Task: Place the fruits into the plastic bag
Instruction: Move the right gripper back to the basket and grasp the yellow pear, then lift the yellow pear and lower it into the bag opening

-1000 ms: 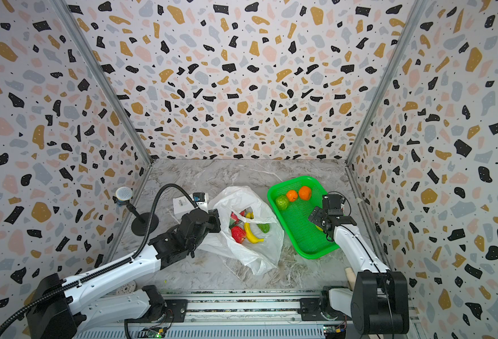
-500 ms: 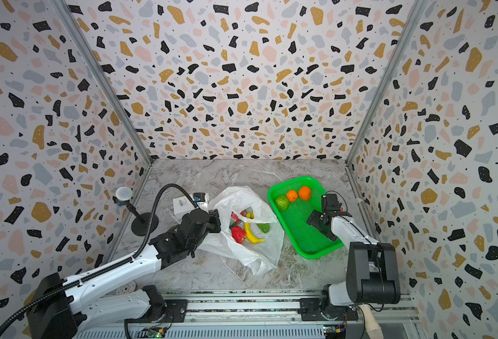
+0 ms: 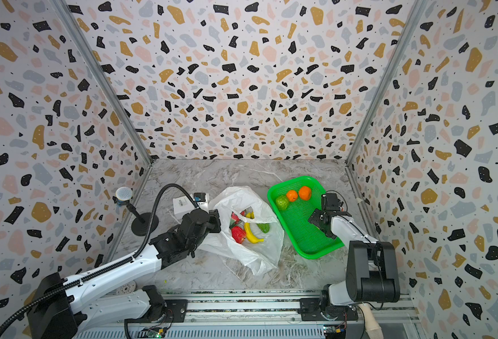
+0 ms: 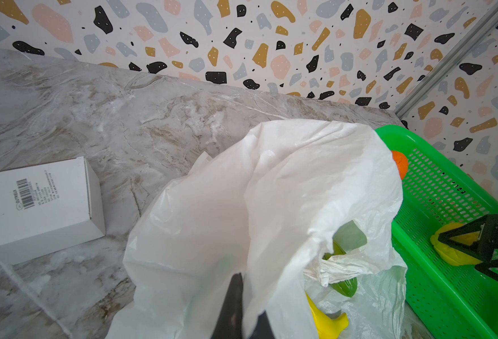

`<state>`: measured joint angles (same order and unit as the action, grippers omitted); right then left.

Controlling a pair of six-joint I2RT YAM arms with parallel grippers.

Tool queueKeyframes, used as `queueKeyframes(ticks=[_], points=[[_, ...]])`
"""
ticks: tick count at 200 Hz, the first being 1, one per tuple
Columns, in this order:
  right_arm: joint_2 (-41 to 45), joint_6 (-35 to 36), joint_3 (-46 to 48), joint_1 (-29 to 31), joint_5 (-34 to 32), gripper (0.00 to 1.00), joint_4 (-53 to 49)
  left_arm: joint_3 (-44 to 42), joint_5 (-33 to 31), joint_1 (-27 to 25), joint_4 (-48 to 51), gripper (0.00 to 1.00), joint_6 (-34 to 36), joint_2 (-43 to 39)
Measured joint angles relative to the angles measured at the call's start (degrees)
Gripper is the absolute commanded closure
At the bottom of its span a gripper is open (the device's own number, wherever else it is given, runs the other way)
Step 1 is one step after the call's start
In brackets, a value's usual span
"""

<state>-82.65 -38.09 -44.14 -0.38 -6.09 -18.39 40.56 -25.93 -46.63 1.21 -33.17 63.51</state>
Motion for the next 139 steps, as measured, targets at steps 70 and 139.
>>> queueKeyframes(ticks=[70, 139], points=[[0.0, -0.4, 0.3, 0.0, -1.0, 0.46, 1.8, 0.4, 0.0, 0.0, 0.0, 1.00, 0.3, 1.1], [6.1, 0.8, 0.4, 4.8, 0.5, 0.50, 2.1, 0.4, 0.2, 0.0, 0.0, 1.00, 0.6, 1.8]])
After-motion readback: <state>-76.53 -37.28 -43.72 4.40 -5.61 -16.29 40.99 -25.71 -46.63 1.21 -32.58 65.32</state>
